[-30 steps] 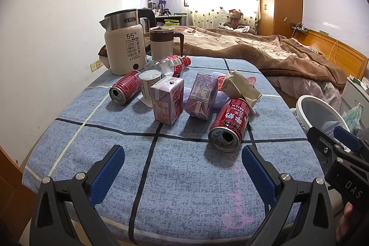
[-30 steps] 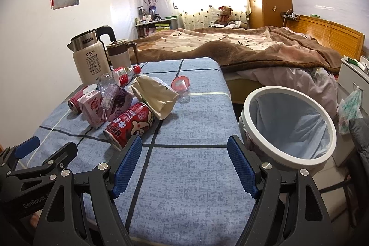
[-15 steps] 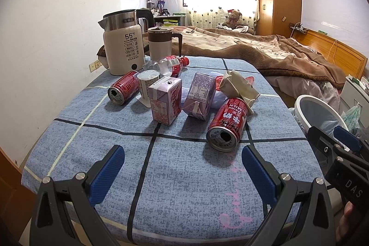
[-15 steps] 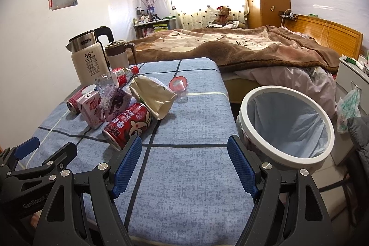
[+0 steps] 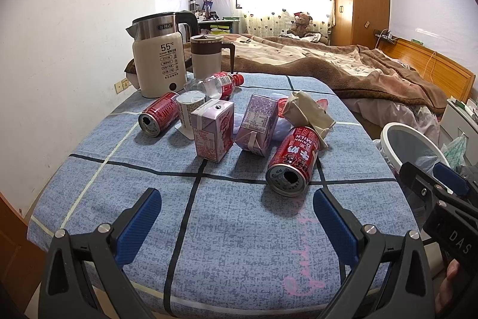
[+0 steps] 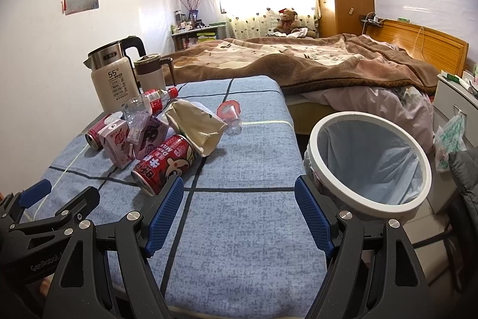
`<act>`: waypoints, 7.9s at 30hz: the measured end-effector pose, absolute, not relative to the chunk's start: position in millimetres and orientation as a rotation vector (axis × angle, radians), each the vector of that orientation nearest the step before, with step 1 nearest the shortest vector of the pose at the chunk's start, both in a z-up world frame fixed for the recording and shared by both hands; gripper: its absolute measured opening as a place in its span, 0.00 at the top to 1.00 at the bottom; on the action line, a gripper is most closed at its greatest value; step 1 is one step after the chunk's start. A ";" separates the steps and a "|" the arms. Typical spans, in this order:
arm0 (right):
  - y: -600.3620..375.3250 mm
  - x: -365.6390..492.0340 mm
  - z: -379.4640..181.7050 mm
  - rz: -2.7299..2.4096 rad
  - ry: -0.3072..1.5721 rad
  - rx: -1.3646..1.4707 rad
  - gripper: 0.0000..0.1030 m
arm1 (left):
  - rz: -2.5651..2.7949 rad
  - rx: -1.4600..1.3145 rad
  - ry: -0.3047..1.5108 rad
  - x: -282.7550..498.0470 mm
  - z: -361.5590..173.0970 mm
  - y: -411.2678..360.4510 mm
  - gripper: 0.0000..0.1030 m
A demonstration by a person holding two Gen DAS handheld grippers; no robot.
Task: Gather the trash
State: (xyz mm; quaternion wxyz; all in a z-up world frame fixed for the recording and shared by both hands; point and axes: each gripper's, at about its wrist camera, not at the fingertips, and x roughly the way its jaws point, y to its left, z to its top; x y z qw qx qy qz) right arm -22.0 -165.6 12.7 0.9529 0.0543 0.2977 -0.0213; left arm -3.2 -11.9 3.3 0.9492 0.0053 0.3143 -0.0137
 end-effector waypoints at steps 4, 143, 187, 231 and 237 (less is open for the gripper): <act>-164.7 -21.5 12.5 -0.045 0.606 0.111 0.25 | -0.029 0.012 0.638 -3.6 3.3 -12.7 0.00; -168.6 86.1 -48.5 0.068 0.984 0.271 0.42 | -0.283 -0.137 0.692 77.9 -0.7 27.3 0.61; -333.0 30.5 7.7 -0.181 0.703 0.380 0.48 | -0.708 -0.027 0.703 88.7 23.1 -160.3 0.61; -360.1 28.8 -16.7 -0.236 0.742 0.356 0.43 | -0.676 -0.046 0.800 101.1 -1.0 -177.7 0.35; -323.6 36.9 -7.5 -0.167 0.701 0.279 0.44 | -0.576 -0.066 0.769 98.0 2.4 -136.8 0.35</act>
